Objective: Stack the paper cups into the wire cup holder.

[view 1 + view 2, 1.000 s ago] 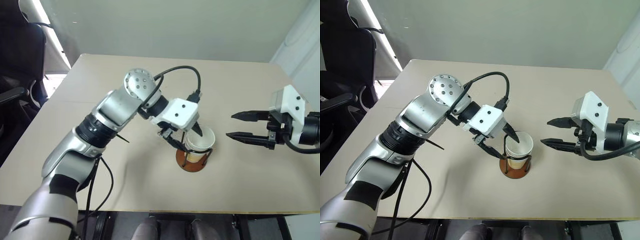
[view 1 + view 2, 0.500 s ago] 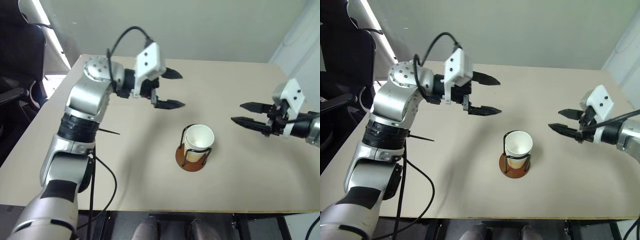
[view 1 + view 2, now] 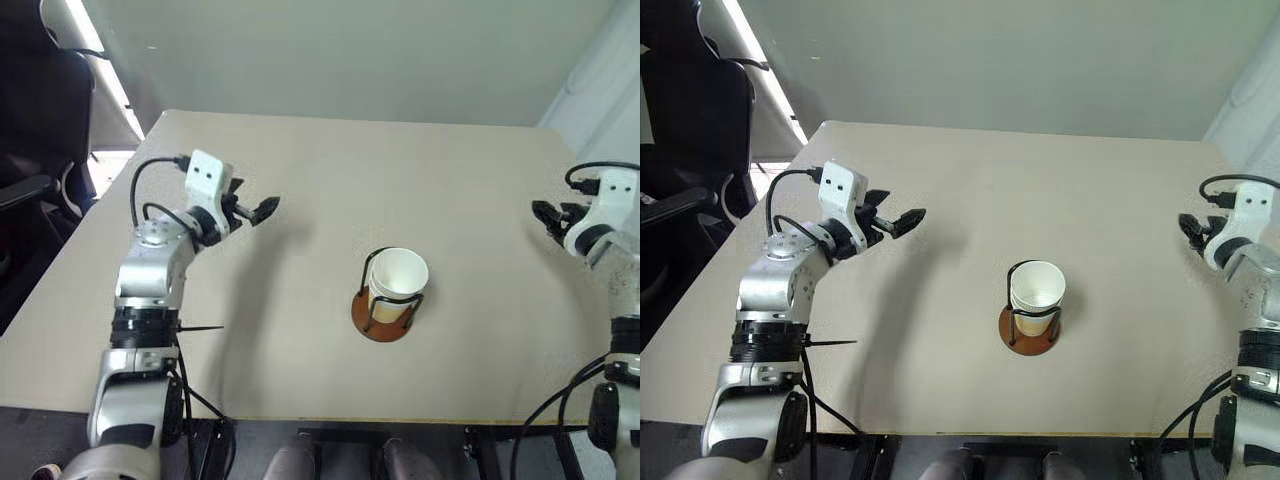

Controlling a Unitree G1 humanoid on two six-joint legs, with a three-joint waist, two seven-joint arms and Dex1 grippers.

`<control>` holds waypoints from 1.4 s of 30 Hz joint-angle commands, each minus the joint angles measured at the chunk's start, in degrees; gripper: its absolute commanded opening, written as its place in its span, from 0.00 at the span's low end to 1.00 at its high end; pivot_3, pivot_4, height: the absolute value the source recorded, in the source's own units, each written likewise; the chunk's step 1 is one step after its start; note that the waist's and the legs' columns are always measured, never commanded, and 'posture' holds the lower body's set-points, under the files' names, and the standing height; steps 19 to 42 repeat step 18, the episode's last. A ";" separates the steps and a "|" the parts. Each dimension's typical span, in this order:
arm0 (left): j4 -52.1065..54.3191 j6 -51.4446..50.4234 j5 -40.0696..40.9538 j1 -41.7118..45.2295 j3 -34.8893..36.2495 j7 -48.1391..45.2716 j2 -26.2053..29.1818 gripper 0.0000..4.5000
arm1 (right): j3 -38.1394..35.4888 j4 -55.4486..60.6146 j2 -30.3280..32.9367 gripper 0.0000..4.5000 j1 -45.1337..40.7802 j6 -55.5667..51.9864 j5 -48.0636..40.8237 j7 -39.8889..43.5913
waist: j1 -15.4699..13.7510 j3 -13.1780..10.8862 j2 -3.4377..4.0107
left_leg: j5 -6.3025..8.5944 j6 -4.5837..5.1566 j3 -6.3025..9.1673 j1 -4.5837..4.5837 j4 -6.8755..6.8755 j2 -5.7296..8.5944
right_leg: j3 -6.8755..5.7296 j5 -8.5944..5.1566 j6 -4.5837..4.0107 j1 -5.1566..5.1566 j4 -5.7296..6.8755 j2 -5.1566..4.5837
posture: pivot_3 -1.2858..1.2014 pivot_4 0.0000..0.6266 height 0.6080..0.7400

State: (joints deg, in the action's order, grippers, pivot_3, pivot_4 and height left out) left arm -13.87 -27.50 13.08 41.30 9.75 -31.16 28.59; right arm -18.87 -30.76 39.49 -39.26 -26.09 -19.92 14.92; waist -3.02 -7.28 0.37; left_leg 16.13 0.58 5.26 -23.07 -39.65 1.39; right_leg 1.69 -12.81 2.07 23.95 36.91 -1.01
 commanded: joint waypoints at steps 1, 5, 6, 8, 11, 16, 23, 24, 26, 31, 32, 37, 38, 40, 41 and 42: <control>3.55 0.88 1.04 -0.52 3.23 3.52 -0.09 1.00 | -4.15 -5.15 -0.85 0.61 -2.60 7.31 0.52 -3.53 | 0.02 -0.01 0.02 | 0.00 0.00 -0.02 0.00 0.00 0.00 | 0.00 0.00 -0.01 0.01 0.00 0.00 | 0.52 0.24 1.00; 3.21 0.97 1.62 -2.73 6.38 6.92 0.19 1.00 | -7.26 -12.31 -1.05 0.61 -3.70 9.75 0.06 -7.63 | 0.02 0.00 0.05 | -0.01 -0.05 -0.05 0.05 0.09 0.00 | 0.02 0.01 -0.03 0.01 0.04 0.00 | 0.52 0.24 1.00; 3.30 0.94 1.52 -3.21 6.79 7.65 0.22 1.00 | -8.50 -13.22 -1.37 0.61 -4.08 9.93 -1.03 -7.55 | 0.00 0.00 0.05 | -0.01 -0.08 -0.04 0.05 0.10 -0.01 | 0.02 0.00 -0.04 0.01 0.04 0.00 | 0.52 0.24 1.00; 3.67 0.47 1.51 -3.80 7.66 9.46 -0.17 1.00 | -9.64 -13.64 -2.10 0.61 -4.21 10.08 -2.06 -7.16 | -0.07 0.00 0.05 | -0.01 -0.09 -0.05 0.04 0.10 0.00 | 0.02 0.00 -0.05 0.01 0.04 0.00 | 0.52 0.24 1.00; 4.55 0.15 1.58 -4.21 7.41 10.39 -0.67 1.00 | -9.47 -13.43 -2.92 0.64 -3.40 10.57 -1.76 -6.75 | -0.06 0.00 0.05 | -0.01 -0.12 -0.07 0.05 0.10 0.00 | 0.03 0.02 -0.08 0.01 0.04 0.00 | 0.52 0.24 1.00; 6.82 -0.35 1.78 -6.70 7.11 11.53 -1.64 1.00 | -7.30 -14.27 -2.23 0.96 -1.52 13.25 2.07 -8.88 | -0.16 0.00 0.05 | 0.00 -0.15 -0.06 0.05 0.12 0.00 | 0.02 0.03 -0.10 0.00 0.06 0.00 | 0.52 0.24 1.00; 7.27 -0.63 1.96 -8.10 7.72 12.39 -2.05 1.00 | -7.04 -14.93 -1.92 0.99 -0.76 15.23 3.61 -10.28 | -0.14 0.00 0.05 | 0.01 -0.16 -0.07 0.06 0.19 0.00 | 0.03 0.03 -0.10 0.00 0.08 0.00 | 0.52 0.24 1.00; 7.27 -0.63 1.96 -8.10 7.72 12.39 -2.05 1.00 | -7.04 -14.93 -1.92 0.99 -0.76 15.23 3.61 -10.28 | -0.14 0.00 0.05 | 0.01 -0.16 -0.07 0.06 0.19 0.00 | 0.03 0.03 -0.10 0.00 0.08 0.00 | 0.52 0.24 1.00; 7.27 -0.63 1.96 -8.10 7.72 12.39 -2.05 1.00 | -7.04 -14.93 -1.92 0.99 -0.76 15.23 3.61 -10.28 | -0.14 0.00 0.05 | 0.01 -0.16 -0.07 0.06 0.19 0.00 | 0.03 0.03 -0.10 0.00 0.08 0.00 | 0.52 0.24 1.00; 7.27 -0.63 1.96 -8.10 7.72 12.39 -2.05 1.00 | -7.04 -14.93 -1.92 0.99 -0.76 15.23 3.61 -10.28 | -0.14 0.00 0.05 | 0.01 -0.16 -0.07 0.06 0.19 0.00 | 0.03 0.03 -0.10 0.00 0.08 0.00 | 0.52 0.24 1.00; 7.27 -0.63 1.96 -8.10 7.72 12.39 -2.05 1.00 | -7.04 -14.93 -1.92 0.99 -0.76 15.23 3.61 -10.28 | -0.14 0.00 0.05 | 0.01 -0.16 -0.07 0.06 0.19 0.00 | 0.03 0.03 -0.10 0.00 0.08 0.00 | 0.52 0.24 1.00; 7.27 -0.63 1.96 -8.10 7.72 12.39 -2.05 1.00 | -7.04 -14.93 -1.92 0.99 -0.76 15.23 3.61 -10.28 | -0.14 0.00 0.05 | 0.01 -0.16 -0.07 0.06 0.19 0.00 | 0.03 0.03 -0.10 0.00 0.08 0.00 | 0.52 0.24 1.00; 7.27 -0.63 1.96 -8.10 7.72 12.39 -2.05 1.00 | -7.04 -14.93 -1.92 0.99 -0.76 15.23 3.61 -10.28 | -0.14 0.00 0.05 | 0.01 -0.16 -0.07 0.06 0.19 0.00 | 0.03 0.03 -0.10 0.00 0.08 0.00 | 0.52 0.24 1.00; 7.27 -0.63 1.96 -8.10 7.72 12.39 -2.05 1.00 | -7.04 -14.93 -1.92 0.99 -0.76 15.23 3.61 -10.28 | -0.14 0.00 0.05 | 0.01 -0.16 -0.07 0.06 0.19 0.00 | 0.03 0.03 -0.10 0.00 0.08 0.00 | 0.52 0.24 1.00; 7.27 -0.63 1.96 -8.10 7.72 12.39 -2.05 1.00 | -7.04 -14.93 -1.92 0.99 -0.76 15.23 3.61 -10.28 | -0.14 0.00 0.05 | 0.01 -0.16 -0.07 0.06 0.19 0.00 | 0.03 0.03 -0.10 0.00 0.08 0.00 | 0.52 0.24 1.00; 7.27 -0.63 1.96 -8.10 7.72 12.39 -2.05 1.00 | -7.04 -14.93 -1.92 0.99 -0.76 15.23 3.61 -10.28 | -0.14 0.00 0.05 | 0.01 -0.16 -0.07 0.06 0.19 0.00 | 0.03 0.03 -0.10 0.00 0.08 0.00 | 0.52 0.24 1.00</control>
